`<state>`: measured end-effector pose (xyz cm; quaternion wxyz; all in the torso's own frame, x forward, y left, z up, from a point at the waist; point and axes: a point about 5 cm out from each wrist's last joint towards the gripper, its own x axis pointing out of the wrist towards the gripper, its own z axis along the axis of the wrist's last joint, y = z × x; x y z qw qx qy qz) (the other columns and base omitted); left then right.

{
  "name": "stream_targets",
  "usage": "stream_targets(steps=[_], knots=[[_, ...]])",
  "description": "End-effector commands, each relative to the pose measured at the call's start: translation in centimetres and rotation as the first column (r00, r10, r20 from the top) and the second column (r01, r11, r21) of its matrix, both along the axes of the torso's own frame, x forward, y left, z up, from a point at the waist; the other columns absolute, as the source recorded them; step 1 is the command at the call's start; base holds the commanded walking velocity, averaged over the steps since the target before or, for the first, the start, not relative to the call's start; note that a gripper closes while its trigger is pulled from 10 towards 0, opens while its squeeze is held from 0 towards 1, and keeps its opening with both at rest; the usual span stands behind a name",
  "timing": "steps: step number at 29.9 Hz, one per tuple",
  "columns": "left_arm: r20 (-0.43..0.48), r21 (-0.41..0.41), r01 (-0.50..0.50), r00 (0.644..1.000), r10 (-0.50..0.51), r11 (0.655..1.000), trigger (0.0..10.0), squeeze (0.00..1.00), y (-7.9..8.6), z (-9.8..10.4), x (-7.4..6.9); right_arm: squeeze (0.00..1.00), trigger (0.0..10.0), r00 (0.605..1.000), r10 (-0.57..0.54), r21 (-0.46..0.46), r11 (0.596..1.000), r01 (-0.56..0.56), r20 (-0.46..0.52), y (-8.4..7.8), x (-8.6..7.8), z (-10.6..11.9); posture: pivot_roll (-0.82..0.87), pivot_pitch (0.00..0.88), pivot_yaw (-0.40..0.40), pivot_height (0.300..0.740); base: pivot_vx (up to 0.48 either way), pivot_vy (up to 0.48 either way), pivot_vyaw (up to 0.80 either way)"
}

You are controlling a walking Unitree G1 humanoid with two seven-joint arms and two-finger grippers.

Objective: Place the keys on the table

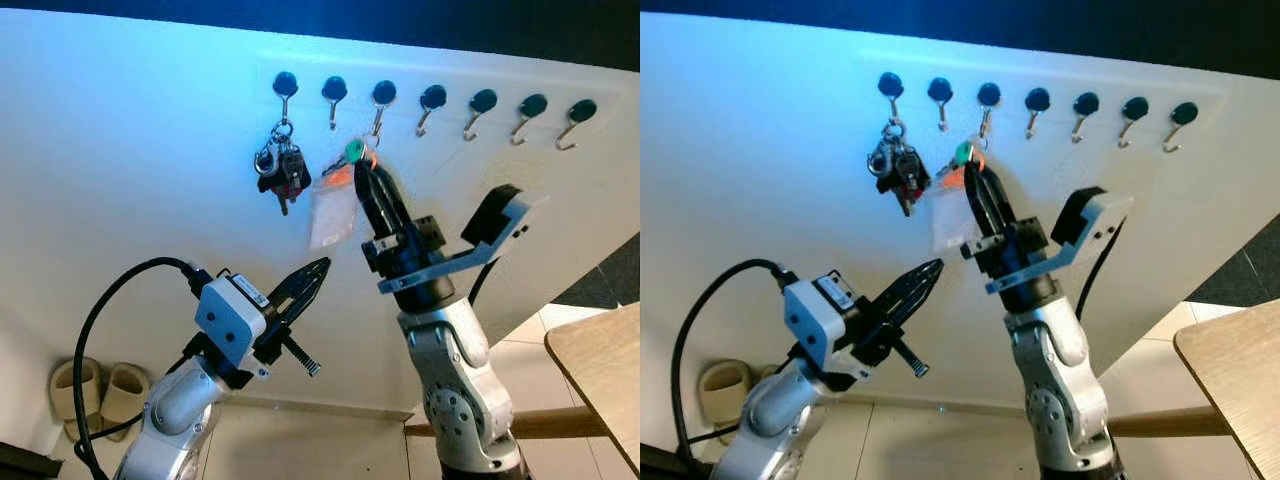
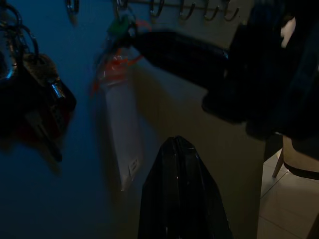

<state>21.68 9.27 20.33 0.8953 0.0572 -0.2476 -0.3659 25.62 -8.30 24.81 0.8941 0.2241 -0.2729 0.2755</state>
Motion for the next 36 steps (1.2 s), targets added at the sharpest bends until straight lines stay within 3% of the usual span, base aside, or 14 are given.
stream_targets(steps=[1, 6, 19, 36], knots=[[-0.008, 0.019, 0.02, 1.0, -0.02, 1.0, 10.0, 0.0, -0.2, -0.2, -0.2, 0.0, 10.0, 0.998, 0.014, -0.04, 0.999, -0.017, -0.066, 0.4, 0.2, -1.4, 0.07, 0.165, -0.058, 0.74, 0.0, 0.0, 0.0], [-0.006, 0.02, 0.022, 1.0, -0.022, 1.0, 10.0, 0.0, -0.3, -0.2, -0.2, 0.0, 10.0, 0.997, 0.005, -0.044, 0.999, -0.009, -0.079, 0.2, 0.2, -1.6, 0.07, 0.163, -0.057, 0.74, 0.0, 0.0, 0.0], [-0.003, 0.02, 0.026, 1.0, -0.026, 0.999, 10.0, 0.0, -0.3, -0.1, -0.4, 0.0, 10.0, 0.999, 0.03, 0.009, 1.0, -0.03, 0.035, 0.6, -0.4, 1.3, 0.07, 0.154, -0.057, 0.74, 0.0, 0.0, 0.0], [-0.003, 0.02, 0.031, 1.0, -0.031, 0.999, 10.0, 0.0, -0.3, -0.1, -0.5, 0.0, 10.0, 0.996, 0.042, 0.041, 0.998, -0.045, 0.074, 0.6, -0.9, 2.3, 0.07, 0.149, -0.056, 0.74, 0.0, 0.0, 0.0]])
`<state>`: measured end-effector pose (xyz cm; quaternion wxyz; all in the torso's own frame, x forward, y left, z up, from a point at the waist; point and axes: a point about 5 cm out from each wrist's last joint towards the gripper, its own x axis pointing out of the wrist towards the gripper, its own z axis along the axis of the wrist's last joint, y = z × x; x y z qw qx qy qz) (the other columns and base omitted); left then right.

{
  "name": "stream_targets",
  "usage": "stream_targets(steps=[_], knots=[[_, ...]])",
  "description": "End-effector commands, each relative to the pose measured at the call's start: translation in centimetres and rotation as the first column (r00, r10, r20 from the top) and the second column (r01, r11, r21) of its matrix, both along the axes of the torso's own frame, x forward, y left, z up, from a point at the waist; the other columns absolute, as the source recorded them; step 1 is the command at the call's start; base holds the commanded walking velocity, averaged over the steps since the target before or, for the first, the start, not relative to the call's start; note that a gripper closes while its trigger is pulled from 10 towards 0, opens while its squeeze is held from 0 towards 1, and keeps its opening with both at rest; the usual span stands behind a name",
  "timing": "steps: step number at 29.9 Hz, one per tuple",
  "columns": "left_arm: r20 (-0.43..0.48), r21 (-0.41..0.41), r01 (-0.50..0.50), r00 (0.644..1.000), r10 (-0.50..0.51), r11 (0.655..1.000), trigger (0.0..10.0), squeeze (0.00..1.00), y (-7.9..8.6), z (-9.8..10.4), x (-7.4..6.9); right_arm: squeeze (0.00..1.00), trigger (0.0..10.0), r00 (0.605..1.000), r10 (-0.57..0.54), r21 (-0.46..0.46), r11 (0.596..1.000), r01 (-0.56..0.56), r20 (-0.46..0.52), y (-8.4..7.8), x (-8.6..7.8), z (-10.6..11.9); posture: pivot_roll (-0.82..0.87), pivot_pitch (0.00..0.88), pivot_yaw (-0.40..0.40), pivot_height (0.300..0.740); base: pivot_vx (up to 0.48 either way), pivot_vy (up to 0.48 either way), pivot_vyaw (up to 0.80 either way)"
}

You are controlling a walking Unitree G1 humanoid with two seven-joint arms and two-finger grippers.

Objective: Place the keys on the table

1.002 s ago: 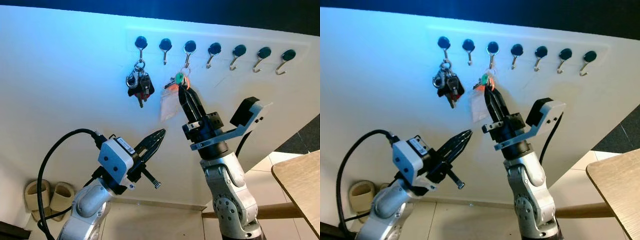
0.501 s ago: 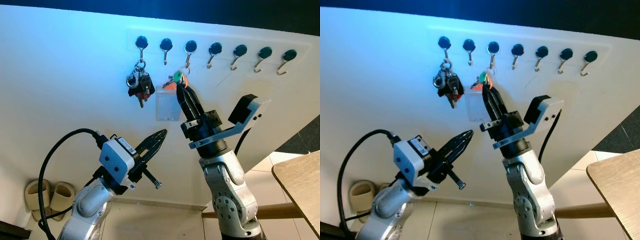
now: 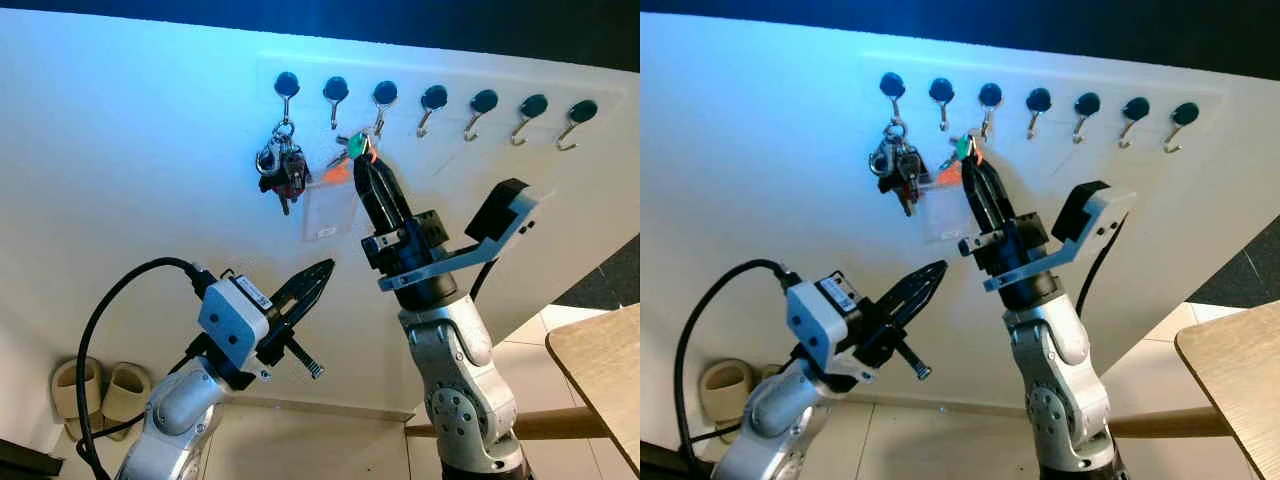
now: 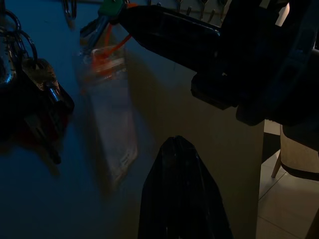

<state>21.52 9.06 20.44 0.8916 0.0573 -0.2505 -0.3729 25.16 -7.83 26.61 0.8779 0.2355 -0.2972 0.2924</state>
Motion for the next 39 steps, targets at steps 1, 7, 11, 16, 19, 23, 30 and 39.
stream_targets(steps=[1, 7, 11, 16, 19, 23, 30, 39], knots=[[-0.009, 0.019, 0.016, 1.0, -0.015, 1.0, 10.0, 0.0, -0.1, -0.2, -0.3, 0.0, 10.0, 1.0, 0.009, 0.015, 1.0, -0.009, 0.024, 0.1, -0.5, 0.6, 0.07, 0.151, -0.055, 0.74, 0.0, 0.0, 0.0], [-0.009, 0.02, 0.016, 1.0, -0.016, 1.0, 10.0, 0.0, -0.1, -0.2, -0.3, 0.0, 10.0, 0.999, 0.012, 0.035, 0.999, -0.013, 0.042, 0.1, -0.7, 1.3, 0.07, 0.152, -0.053, 0.74, 0.0, 0.0, 0.0], [-0.009, 0.021, 0.017, 1.0, -0.016, 1.0, 10.0, 0.0, 0.0, -0.2, -0.3, 0.0, 10.0, 0.999, 0.014, 0.044, 0.999, -0.016, 0.047, 0.1, -0.7, 1.6, 0.08, 0.152, -0.052, 0.74, 0.0, 0.0, 0.0], [-0.009, 0.022, 0.018, 1.0, -0.018, 1.0, 10.0, 0.0, 0.0, -0.2, -0.3, 0.0, 10.0, 0.999, 0.02, 0.052, 0.998, -0.022, 0.048, 0.2, -0.7, 1.8, 0.08, 0.152, -0.051, 0.74, 0.0, 0.0, 0.0], [-0.011, 0.024, 0.02, 1.0, -0.019, 1.0, 10.0, 0.0, -0.1, -0.2, -0.3, 0.0, 10.0, 0.999, 0.025, 0.06, 0.998, -0.027, 0.034, 0.2, -0.5, 1.8, 0.08, 0.154, -0.051, 0.74, 0.0, 0.0, 0.0], [-0.012, 0.026, 0.021, 1.0, -0.02, 0.999, 10.0, 0.0, -0.1, -0.2, -0.3, 0.0, 10.0, 0.999, 0.038, 0.064, 0.997, -0.039, 0.016, 0.4, -0.3, 1.8, 0.08, 0.154, -0.05, 0.74, 0.0, 0.0, 0.0], [-0.013, 0.029, 0.023, 1.0, -0.022, 0.999, 10.0, 0.0, -0.1, -0.2, -0.4, 0.0, 10.0, 0.993, 0.11, 0.039, 0.993, -0.108, -0.043, 1.4, -0.1, 1.4, 0.08, 0.155, -0.05, 0.74, 0.0, 0.0, 0.0], [-0.016, 0.029, 0.023, 1.0, -0.022, 0.999, 10.0, 0.0, -0.1, -0.2, -0.4, 0.0, 10.0, 0.988, 0.151, 0.1, 0.984, -0.147, -0.033, 1.3, -0.3, 2.3, 0.08, 0.159, -0.05, 0.74, 0.0, 0.0, 0.0]])
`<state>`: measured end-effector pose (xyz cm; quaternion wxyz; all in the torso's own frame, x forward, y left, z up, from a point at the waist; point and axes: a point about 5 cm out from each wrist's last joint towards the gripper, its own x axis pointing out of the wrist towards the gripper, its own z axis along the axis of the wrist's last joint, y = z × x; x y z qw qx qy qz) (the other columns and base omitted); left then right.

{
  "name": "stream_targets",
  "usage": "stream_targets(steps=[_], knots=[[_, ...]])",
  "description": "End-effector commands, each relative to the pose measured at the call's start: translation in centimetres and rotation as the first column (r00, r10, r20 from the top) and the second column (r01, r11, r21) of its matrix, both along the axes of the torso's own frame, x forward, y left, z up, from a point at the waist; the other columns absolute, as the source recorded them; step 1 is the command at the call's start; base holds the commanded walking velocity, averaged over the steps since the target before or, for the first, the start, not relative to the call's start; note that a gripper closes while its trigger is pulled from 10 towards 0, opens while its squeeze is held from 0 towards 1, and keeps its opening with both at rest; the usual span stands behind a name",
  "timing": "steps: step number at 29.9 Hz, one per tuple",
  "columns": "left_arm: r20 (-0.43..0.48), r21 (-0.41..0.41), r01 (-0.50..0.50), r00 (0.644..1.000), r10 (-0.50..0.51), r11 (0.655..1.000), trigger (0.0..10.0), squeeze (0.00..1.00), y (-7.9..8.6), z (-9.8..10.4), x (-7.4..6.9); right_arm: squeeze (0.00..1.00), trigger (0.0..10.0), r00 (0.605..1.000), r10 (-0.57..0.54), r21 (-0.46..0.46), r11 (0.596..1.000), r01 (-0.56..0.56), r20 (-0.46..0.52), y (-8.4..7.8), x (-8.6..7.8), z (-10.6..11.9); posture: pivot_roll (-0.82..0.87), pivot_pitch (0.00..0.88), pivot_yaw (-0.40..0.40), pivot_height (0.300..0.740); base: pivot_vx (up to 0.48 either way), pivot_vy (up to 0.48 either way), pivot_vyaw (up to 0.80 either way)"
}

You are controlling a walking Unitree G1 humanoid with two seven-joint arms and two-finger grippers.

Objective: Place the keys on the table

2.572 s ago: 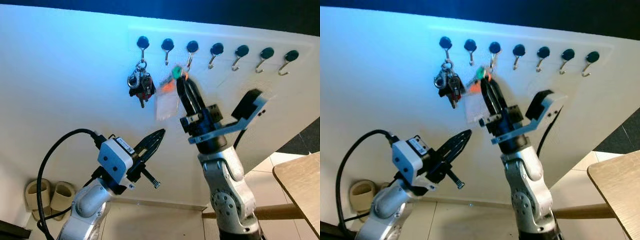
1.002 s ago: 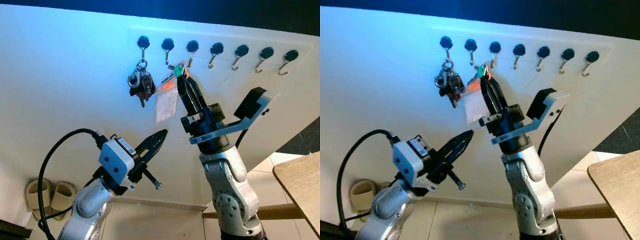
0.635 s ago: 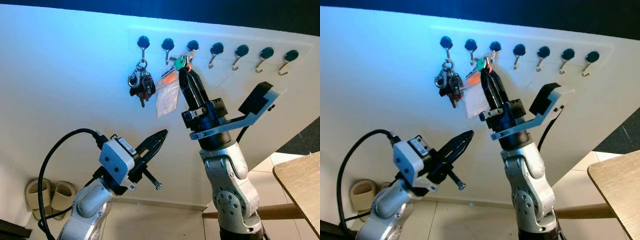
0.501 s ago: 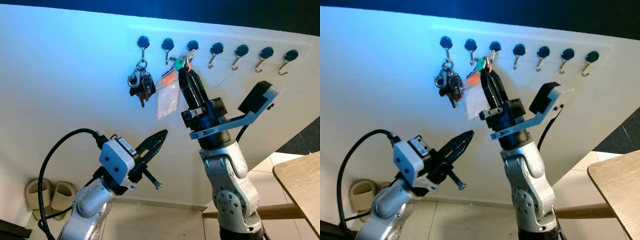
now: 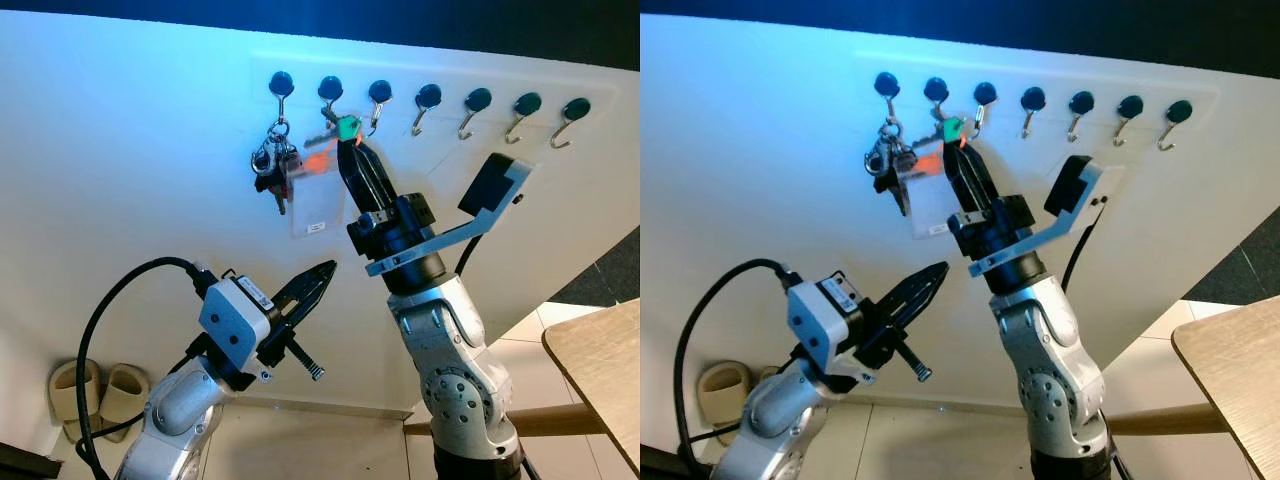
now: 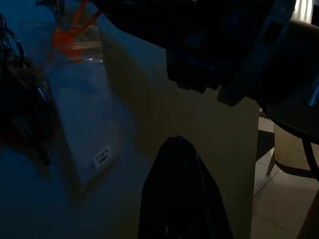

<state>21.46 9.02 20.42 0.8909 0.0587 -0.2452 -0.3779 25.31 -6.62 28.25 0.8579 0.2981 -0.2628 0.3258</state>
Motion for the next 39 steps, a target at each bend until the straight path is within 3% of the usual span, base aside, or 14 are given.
stream_targets(steps=[1, 7, 14, 26, 39], knots=[[-0.007, 0.021, 0.015, 1.0, -0.015, 1.0, 10.0, 0.0, -0.1, -0.2, -0.4, 0.0, 10.0, 0.999, 0.023, 0.02, 1.0, -0.024, 0.029, 0.1, -0.5, 0.6, 0.08, 0.159, -0.05, 0.74, 0.0, 0.0, 0.0], [-0.007, 0.02, 0.017, 1.0, -0.016, 1.0, 10.0, 0.0, 0.0, -0.2, -0.4, 0.0, 10.0, 0.999, 0.026, 0.027, 0.999, -0.027, 0.047, -0.3, -0.8, 1.2, 0.08, 0.16, -0.048, 0.74, 0.0, 0.0, 0.0], [-0.007, 0.02, 0.018, 1.0, -0.018, 1.0, 10.0, 0.0, -0.1, -0.1, -0.4, 0.0, 10.0, 0.998, 0.059, 0.168, 0.984, -0.055, -0.018, -1.1, -0.2, 1.9, 0.08, 0.161, -0.049, 0.74, 0.0, 0.0, 0.0], [-0.009, 0.021, 0.018, 1.0, -0.018, 1.0, 10.0, 0.0, 0.0, -0.1, -0.3, 0.0, 10.0, 0.998, 0.025, 0.18, 0.983, -0.037, 0.066, -1.5, -0.7, 3.3, 0.08, 0.162, -0.046, 0.74, 0.0, 0.0, 0.0], [-0.012, 0.024, 0.022, 1.0, -0.022, 0.999, 10.0, 0.0, -0.1, -0.2, -0.4, 0.0, 10.0, 0.987, 0.145, 0.214, 0.964, -0.155, 0.064, -0.9, -1.0, 4.3, 0.08, 0.162, -0.048, 0.74, 0.0, 0.0, 0.0]])
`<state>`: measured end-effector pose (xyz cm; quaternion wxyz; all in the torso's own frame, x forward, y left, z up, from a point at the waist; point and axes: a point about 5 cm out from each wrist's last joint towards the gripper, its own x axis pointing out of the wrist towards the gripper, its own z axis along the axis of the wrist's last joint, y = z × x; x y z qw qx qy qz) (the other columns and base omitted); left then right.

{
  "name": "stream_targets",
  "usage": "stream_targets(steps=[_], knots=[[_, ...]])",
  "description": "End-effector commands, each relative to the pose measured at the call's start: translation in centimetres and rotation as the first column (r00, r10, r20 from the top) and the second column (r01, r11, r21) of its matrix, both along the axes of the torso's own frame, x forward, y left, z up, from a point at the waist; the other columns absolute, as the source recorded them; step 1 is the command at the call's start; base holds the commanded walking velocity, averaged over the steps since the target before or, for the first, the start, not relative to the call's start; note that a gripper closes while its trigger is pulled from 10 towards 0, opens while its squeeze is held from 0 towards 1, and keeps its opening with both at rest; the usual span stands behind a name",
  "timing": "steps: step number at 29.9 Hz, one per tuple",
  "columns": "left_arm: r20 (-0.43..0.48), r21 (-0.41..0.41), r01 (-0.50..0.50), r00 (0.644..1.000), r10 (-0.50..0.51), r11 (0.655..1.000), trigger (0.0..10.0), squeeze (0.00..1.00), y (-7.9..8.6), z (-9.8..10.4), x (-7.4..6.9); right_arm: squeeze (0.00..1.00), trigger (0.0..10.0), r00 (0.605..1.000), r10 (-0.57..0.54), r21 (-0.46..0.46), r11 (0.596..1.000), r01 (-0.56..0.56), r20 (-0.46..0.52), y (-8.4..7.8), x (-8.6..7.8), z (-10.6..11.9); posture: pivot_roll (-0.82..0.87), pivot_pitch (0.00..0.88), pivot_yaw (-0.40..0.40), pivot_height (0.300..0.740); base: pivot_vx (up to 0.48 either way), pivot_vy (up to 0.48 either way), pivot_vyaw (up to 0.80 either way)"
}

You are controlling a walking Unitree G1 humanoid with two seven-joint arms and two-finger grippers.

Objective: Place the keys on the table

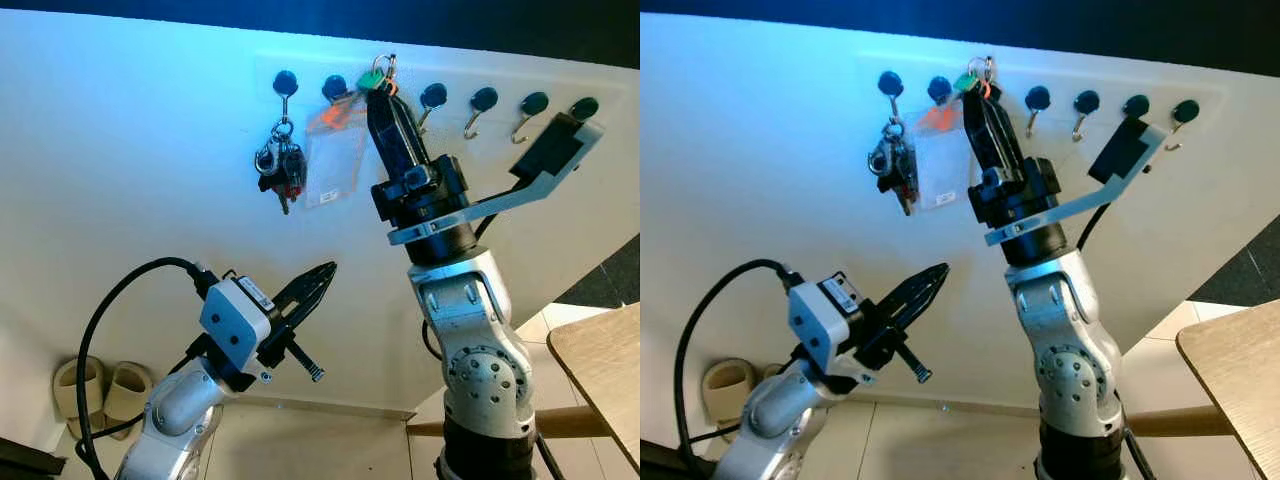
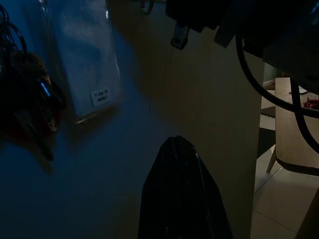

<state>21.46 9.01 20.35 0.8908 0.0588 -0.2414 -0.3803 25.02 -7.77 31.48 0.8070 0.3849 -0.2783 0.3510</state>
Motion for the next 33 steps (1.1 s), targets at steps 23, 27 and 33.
stream_targets(steps=[23, 27, 33], knots=[[-0.009, 0.022, 0.026, 1.0, -0.026, 0.999, 10.0, 0.0, -0.2, -0.2, -0.5, 0.87, 10.0, 0.999, 0.039, -0.141, 0.989, -0.036, 0.019, 1.2, -0.8, -1.0, 0.08, 0.16, -0.049, 0.74, 0.0, 0.0, 0.0], [-0.008, 0.022, 0.027, 1.0, -0.026, 0.999, 10.0, 0.0, -0.2, -0.2, -0.5, 0.8, 10.0, 0.999, 0.026, -0.153, 0.988, -0.02, 0.035, 1.2, -0.9, -0.9, 0.08, 0.158, -0.049, 0.74, 0.0, 0.0, 0.0], [-0.006, 0.02, 0.026, 1.0, -0.025, 0.999, 10.0, 0.0, -0.2, -0.2, -0.4, 0.0, 10.0, 0.999, 0.002, -0.155, 0.988, 0.005, 0.046, 1.1, -0.9, -0.8, 0.08, 0.156, -0.049, 0.74, 0.0, 0.0, 0.0]])
